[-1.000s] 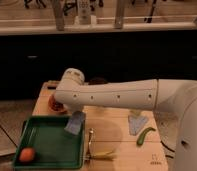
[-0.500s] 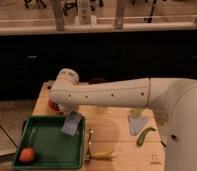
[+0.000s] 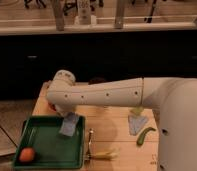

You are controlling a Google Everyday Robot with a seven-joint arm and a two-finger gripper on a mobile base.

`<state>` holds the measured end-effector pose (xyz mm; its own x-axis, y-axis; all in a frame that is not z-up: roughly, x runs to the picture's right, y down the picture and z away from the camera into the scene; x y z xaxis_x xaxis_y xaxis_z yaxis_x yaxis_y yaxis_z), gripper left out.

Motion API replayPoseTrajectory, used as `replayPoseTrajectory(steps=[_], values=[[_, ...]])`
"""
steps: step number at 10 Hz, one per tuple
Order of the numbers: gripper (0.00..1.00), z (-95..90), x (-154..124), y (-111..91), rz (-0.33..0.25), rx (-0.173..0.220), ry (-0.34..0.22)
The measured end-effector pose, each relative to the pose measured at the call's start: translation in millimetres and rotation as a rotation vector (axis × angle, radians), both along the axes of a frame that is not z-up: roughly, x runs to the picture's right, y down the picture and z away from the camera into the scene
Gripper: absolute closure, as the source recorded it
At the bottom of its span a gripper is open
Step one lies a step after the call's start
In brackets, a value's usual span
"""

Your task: Place sponge in tray

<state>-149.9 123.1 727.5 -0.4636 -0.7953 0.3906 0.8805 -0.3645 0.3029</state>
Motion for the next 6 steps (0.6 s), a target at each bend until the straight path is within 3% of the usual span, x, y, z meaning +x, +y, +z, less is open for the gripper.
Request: replayPoseTrajectory(steps=[6], values=[[0.99,11.3,-23,17,-0.068,-0.020,-0.045]])
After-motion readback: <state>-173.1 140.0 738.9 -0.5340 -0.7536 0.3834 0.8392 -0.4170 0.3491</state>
